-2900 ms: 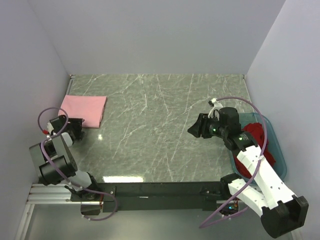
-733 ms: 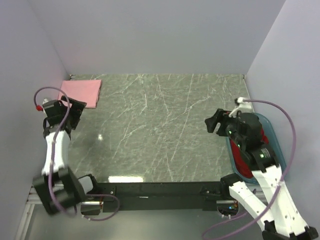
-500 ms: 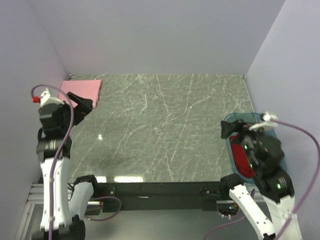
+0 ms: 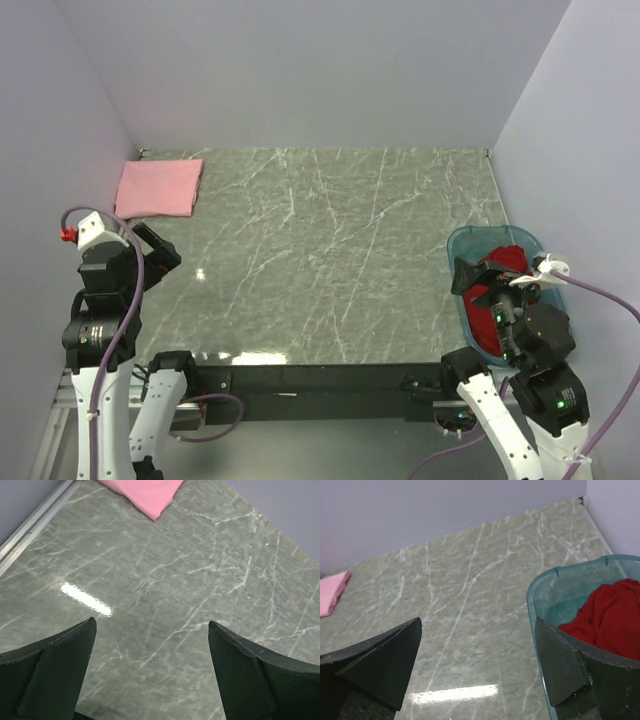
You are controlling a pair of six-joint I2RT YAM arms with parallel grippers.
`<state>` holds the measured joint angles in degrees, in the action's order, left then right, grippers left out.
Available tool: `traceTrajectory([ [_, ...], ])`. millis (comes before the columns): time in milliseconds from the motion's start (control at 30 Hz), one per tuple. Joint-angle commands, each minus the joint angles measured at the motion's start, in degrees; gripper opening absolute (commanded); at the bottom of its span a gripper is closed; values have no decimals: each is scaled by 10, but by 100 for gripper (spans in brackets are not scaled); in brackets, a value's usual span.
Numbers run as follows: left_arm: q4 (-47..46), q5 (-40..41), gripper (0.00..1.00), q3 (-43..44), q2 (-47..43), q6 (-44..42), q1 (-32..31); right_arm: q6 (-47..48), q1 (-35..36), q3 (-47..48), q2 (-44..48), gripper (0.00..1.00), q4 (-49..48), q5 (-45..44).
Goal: Fold and stack the t-shirts
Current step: Reset both grippers
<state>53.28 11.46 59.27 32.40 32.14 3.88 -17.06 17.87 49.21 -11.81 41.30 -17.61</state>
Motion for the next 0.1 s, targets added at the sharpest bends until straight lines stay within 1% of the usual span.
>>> traceTrajectory([
  [0, 4, 27, 99, 4, 0, -6, -3, 6, 3, -3, 13, 100, 0, -33],
  [67, 2, 24, 99, 4, 4, -7, -3, 8, 2, -7, 25, 100, -4, -38],
])
